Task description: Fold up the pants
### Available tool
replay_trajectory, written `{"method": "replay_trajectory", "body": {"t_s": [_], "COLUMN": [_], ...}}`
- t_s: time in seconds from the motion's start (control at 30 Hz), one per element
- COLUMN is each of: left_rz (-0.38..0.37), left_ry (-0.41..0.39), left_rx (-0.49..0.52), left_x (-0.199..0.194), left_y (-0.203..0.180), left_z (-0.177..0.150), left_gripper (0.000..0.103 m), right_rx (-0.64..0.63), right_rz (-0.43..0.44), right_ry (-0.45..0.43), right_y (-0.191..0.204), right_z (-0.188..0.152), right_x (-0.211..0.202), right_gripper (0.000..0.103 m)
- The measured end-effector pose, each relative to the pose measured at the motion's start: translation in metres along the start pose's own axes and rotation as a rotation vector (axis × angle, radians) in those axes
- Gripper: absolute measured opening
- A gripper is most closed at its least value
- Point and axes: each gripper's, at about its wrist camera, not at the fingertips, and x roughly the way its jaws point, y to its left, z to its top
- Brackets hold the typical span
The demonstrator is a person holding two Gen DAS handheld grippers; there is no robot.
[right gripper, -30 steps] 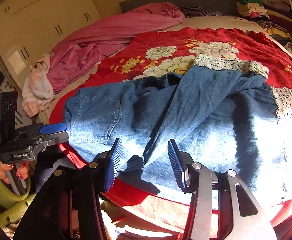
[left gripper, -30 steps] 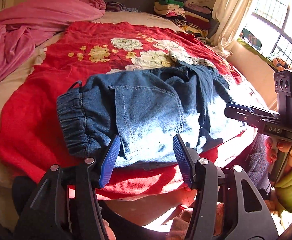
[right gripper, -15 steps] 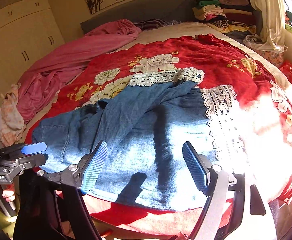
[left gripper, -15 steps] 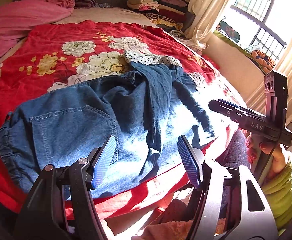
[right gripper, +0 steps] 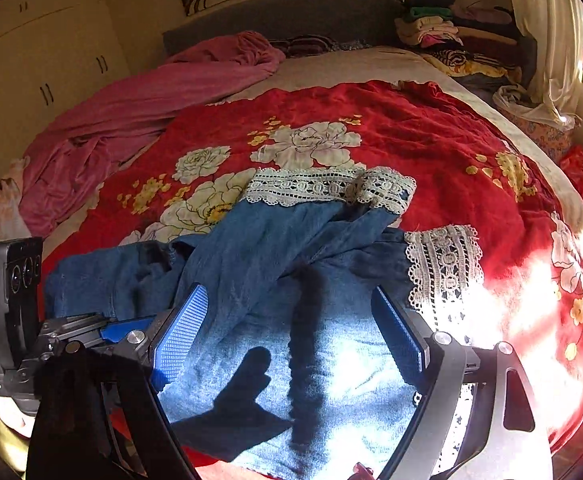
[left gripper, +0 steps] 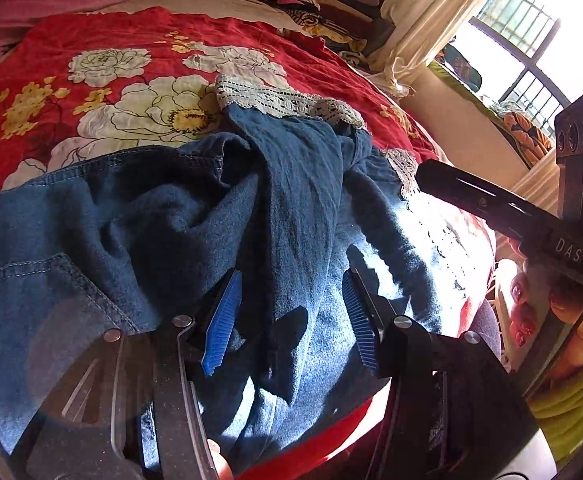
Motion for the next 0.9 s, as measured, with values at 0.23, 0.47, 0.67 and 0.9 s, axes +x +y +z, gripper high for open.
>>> {"method": "replay_trajectory", "body": {"t_s": [0.23, 0.47, 0.67, 0.9], "left_rz": [-0.072, -0.101, -0.107, -0.096], "left_ry": [0.047, 0.039, 0.036, 0.023], "left_rx": [-0.015, -0.011, -0.004, 0.011], "left_x": [0.019, 0.018, 0.018, 0.01], "left_y": [-0.008, -0.009, -0.009, -0.002], "left_z": [-0.009, -0.013, -0.015, -0.016], "left_gripper": [0.009, 0.009, 0.009, 0.009], "right_rx": [-0.111, -0.236, -0.214, -0.069], "right_rz": [0.016, -0.109, -0.152, -0.041], "right_ry": [0.074, 0.189, 0.259, 0.2], "right_y": [0.026, 0.054, 0.057, 0.022], "right_z": [0.061, 0.081, 0.091, 0.096], "right_x": [0.057, 0.138, 0.183, 0.177], "right_gripper": [0.084, 0.084, 0.082, 0.015]}}
